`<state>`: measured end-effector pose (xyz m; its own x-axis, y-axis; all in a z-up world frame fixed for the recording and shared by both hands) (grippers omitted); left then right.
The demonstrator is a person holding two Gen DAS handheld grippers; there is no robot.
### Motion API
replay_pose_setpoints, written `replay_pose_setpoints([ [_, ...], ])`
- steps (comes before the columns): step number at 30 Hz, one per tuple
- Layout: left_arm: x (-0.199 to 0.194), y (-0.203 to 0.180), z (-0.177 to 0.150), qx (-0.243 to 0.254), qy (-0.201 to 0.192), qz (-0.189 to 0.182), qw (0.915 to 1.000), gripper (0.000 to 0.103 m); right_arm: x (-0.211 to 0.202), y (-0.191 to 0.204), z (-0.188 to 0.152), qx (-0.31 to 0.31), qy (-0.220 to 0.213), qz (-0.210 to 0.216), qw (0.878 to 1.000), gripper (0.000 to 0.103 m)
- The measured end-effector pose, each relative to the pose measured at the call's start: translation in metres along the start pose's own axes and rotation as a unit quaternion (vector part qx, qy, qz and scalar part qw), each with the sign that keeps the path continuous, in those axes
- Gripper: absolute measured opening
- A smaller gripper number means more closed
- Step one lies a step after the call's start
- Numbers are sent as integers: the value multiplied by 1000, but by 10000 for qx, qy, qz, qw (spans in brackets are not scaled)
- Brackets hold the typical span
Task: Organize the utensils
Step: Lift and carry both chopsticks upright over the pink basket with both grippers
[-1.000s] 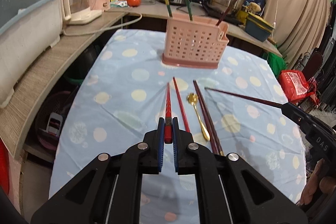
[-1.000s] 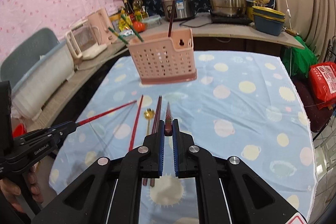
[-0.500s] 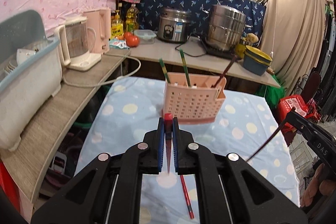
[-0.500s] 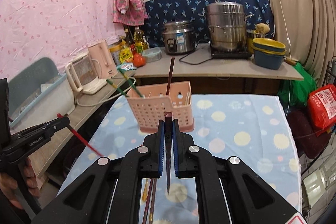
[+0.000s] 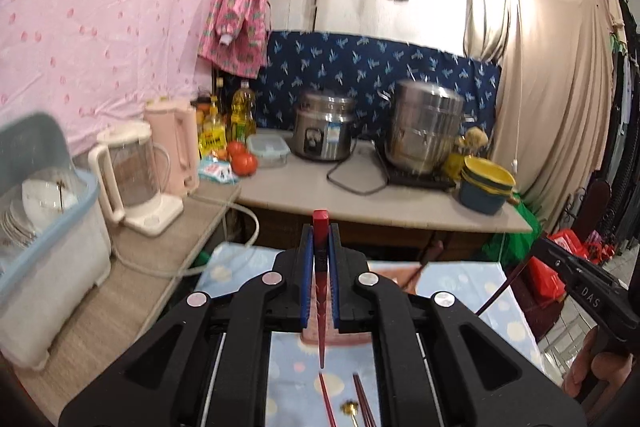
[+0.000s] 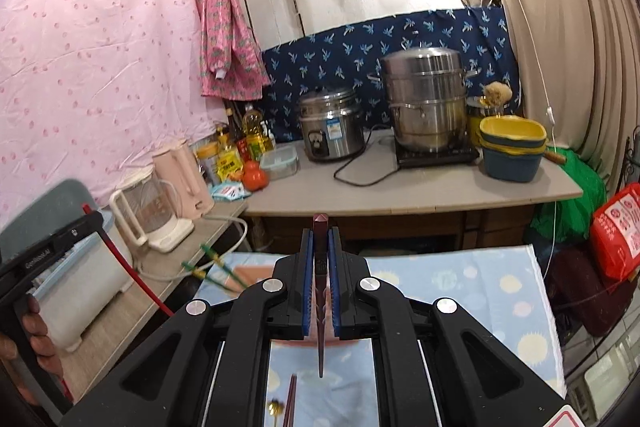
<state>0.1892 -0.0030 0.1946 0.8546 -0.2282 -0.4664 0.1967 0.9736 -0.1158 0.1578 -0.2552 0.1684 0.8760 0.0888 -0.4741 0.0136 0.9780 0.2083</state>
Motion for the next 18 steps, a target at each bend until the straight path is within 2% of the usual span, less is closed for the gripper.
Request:
replay_pose_setpoints([
  [5,11,4,43,-186,-332,5,9993,7,22,-1,39,-25,-187,-87,9998,7],
  [9,23,6,65,-239,-502,-6,9985,7,41,0,59,-42,-252,-114,9996,7],
  [13,48,9,66,-274,-419,39,9987,7,69,1,60,-46,-112,-99,9999,7],
  [18,86,13,47,-376,-44,22,9993,7,105,5,43,-94,256,-40,9996,7],
])
Point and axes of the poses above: each gripper's, at about its wrist camera, not at the fingertips, and x roughly the way its jaws point, y to its left, z to its top, the point moved 3 cm from there along x, roughly the way its jaws point, and after that the axes turned 5 degrees about y, right-handed, at the moved point
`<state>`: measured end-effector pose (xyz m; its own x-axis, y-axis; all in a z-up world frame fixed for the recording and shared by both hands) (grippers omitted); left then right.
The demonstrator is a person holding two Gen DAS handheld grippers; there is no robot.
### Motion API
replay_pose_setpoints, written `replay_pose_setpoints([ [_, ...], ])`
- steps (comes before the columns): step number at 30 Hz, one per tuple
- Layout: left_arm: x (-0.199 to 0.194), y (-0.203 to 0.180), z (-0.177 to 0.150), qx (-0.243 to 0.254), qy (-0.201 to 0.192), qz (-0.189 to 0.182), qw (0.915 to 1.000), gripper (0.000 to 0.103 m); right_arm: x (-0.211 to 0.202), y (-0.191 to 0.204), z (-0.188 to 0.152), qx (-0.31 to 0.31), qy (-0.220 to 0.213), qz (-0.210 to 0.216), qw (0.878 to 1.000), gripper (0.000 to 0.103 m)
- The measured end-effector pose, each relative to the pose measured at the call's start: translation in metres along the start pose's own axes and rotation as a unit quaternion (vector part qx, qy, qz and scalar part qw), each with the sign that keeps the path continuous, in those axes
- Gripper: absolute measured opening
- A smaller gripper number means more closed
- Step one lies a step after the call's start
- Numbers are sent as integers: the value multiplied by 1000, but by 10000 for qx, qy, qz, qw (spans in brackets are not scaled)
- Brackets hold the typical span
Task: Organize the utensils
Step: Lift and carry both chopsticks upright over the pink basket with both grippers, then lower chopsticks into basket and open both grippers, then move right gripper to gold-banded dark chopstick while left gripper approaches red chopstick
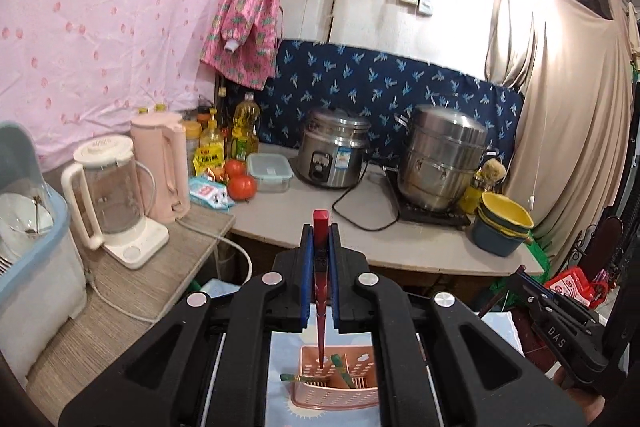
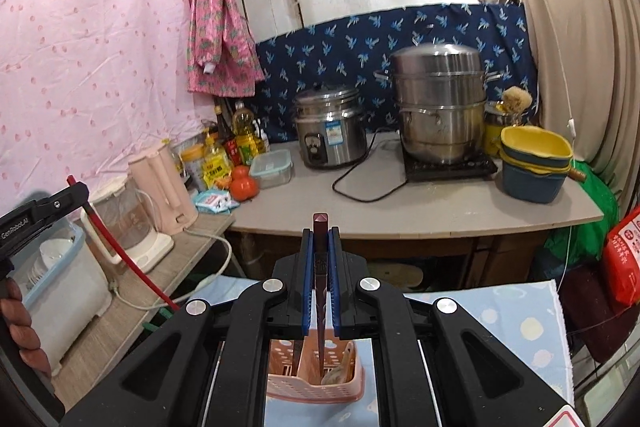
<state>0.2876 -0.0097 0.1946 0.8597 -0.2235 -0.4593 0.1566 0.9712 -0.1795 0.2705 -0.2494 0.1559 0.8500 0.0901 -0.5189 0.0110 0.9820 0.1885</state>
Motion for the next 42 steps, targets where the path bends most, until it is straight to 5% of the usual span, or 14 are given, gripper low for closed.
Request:
replay_pose_setpoints([
  [6,27,1,-21,15,282,71,9996,7,24,2,-17,-70,246,-42,9997,10],
  [8,29,3,-25,37,284,167,9994,16,23,0,-19,-15,208,-88,9997,25],
  [10,29,5,-28,6,287,242,9993,31,20,-2,-22,42,187,-68,9998,27],
  [23,12,18,-57,-106,566,284,9979,32,-3,8,-50,-71,300,-21,9995,27],
  [31,-9,24,-132,6,1088,348,9935,34,-30,11,-120,-75,756,-4,9971,27],
  [42,-21,32,-255,107,2118,397,9765,34,-55,17,-235,-56,1654,-50,9862,27],
])
Point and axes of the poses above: each gripper's, at about its wrist camera, not at the fingertips, and x roughly the way its jaws point, y to its left, z to its top, the point moved 3 cm from there along x, roughly the way its jaws point, and after that the axes turned 5 degrees about y, right-handed, at the moved point
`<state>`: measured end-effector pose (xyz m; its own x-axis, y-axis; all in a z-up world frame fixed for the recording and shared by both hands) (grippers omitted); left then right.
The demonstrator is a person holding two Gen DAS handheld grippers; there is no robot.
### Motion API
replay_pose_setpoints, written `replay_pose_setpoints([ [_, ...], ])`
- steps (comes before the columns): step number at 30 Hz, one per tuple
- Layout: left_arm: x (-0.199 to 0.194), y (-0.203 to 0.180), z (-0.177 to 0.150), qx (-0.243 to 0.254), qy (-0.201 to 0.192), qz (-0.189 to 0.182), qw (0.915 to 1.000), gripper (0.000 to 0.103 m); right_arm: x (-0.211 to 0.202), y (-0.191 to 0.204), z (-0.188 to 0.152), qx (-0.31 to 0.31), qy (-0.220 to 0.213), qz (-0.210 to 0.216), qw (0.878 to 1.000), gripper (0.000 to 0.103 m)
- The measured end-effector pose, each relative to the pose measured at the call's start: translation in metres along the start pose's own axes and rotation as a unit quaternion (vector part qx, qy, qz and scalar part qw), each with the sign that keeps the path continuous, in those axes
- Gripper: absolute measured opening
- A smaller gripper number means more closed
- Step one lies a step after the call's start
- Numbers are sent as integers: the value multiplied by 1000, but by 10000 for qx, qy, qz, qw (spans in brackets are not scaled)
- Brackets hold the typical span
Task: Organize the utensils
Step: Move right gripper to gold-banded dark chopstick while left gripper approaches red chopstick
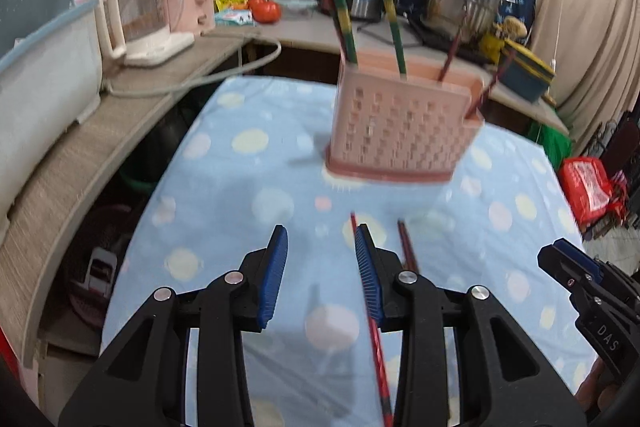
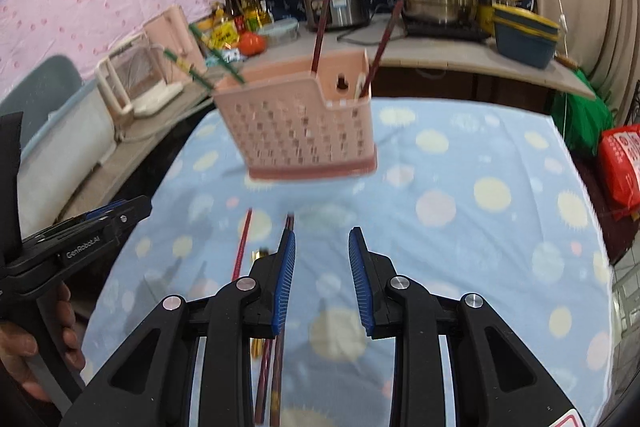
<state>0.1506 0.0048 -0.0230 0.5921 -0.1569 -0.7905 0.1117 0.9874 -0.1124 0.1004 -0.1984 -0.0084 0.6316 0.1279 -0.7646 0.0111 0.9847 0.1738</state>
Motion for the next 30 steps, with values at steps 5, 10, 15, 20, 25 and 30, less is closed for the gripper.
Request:
replay_pose_setpoints([
  [5,14,-4,-49,126,453,-11,9989,34,10,2,-49,26,410,5,9992,27],
  [10,13,-15,-85,301,684,-118,9971,34,15,9,-88,-24,737,23,9973,27],
  [15,12,-22,-106,326,814,-254,9958,34,16,20,-110,-134,881,106,9960,27],
  [20,10,-24,-119,352,873,-260,9952,34,19,29,-121,-285,976,118,9948,27],
  [25,11,-25,-125,364,924,-247,9947,34,21,36,-125,-395,1001,131,9941,26],
  [30,10,-29,-128,411,933,-279,9944,34,25,36,-127,-411,1033,94,9938,25],
])
Point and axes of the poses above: each gripper's, at about its wrist camera, not at the fingertips, and x roughly the way its jaws point, y to its left, z to its top, the point moved 3 cm from there along x, roughly the way its jaws point, and after that the axes turned 5 degrees about y, right-handed, at the moved point
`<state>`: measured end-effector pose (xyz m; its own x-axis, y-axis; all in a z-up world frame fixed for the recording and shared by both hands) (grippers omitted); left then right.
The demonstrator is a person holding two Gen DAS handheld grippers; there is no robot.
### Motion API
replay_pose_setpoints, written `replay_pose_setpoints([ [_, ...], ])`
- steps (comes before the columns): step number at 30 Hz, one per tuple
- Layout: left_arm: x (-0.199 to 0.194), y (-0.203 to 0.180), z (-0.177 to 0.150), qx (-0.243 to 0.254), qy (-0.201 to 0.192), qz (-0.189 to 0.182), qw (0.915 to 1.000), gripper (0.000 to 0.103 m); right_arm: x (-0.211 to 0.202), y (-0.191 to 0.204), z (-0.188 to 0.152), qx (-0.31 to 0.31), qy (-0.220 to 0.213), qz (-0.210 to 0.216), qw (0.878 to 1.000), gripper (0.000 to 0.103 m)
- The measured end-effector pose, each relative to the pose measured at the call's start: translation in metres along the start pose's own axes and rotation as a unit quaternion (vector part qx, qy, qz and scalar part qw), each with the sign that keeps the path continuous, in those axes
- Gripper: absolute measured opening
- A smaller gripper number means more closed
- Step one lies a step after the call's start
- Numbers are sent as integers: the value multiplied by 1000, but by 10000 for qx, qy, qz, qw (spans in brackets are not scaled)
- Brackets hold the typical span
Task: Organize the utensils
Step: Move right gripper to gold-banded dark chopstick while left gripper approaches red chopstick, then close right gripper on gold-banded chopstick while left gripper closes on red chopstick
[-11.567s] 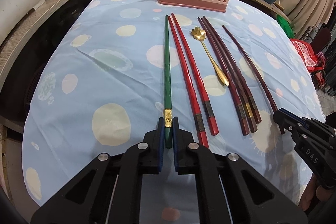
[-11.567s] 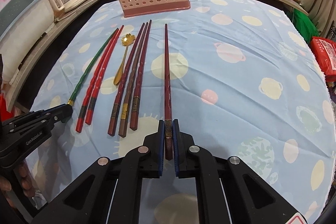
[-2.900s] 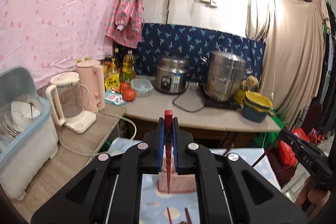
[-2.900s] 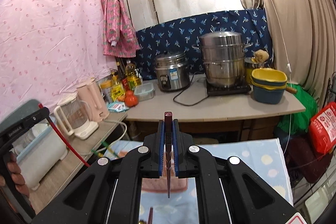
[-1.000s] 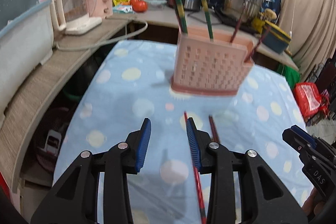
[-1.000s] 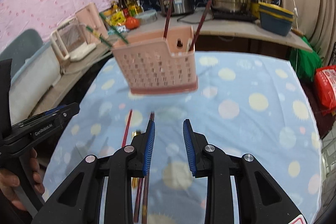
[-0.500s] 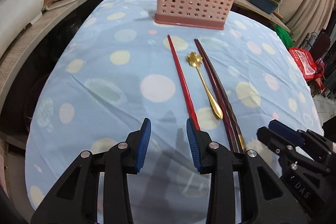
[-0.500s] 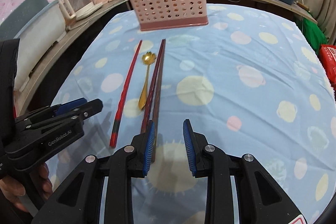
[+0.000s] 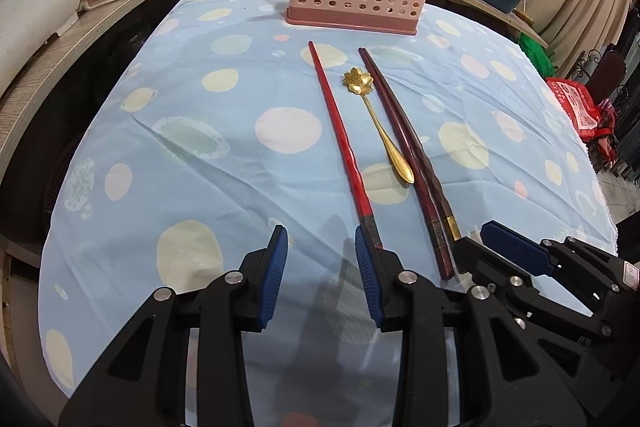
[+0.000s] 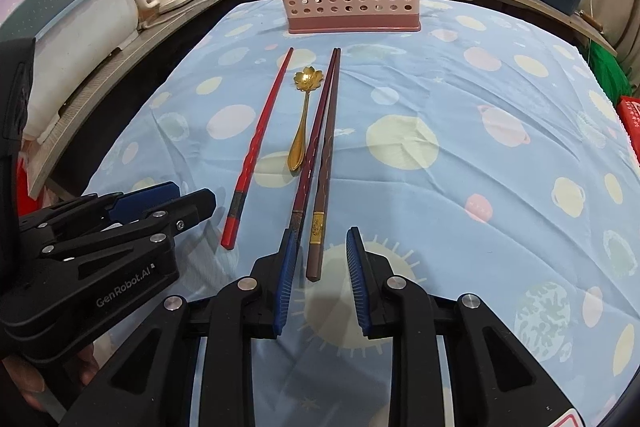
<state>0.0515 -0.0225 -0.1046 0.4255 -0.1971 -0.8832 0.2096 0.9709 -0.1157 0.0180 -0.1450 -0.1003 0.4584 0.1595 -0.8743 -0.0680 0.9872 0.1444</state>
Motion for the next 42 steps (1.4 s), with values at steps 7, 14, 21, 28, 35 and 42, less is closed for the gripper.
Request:
replay_pose_setpoints([
  [7,2,-5,0,34,24,-84,10000,34,9,-4,-1,42,89,-30,9999,18],
  [14,6,-12,-1,62,111,-208,9997,34,11,-3,0,-37,62,-117,9999,15],
  [21,12,-16,-1,112,138,-146,9997,33,12,-5,0,-27,50,-118,9999,11],
  [28,14,-18,-2,250,99,-36,9996,32,12,-6,0,-27,48,-120,9999,11],
  [35,13,-15,-2,252,90,-59,9996,12,12,-5,0,-21,51,-119,9999,10],
  [42,7,-10,-2,145,81,-164,9997,8,8,-8,-2,31,48,-95,9999,7],
])
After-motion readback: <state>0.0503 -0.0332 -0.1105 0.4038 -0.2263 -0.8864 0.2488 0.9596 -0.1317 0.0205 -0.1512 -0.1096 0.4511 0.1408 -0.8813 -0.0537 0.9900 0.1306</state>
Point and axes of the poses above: each gripper's, at about its wrist camera, not at the fingertips, and x roughly the way its jaws point, y to its left, z to its top, the point moved 3 cm from there along x, roughly the way its jaws point, and after that the axes turned 5 degrees about y, right-handed, at the moved point
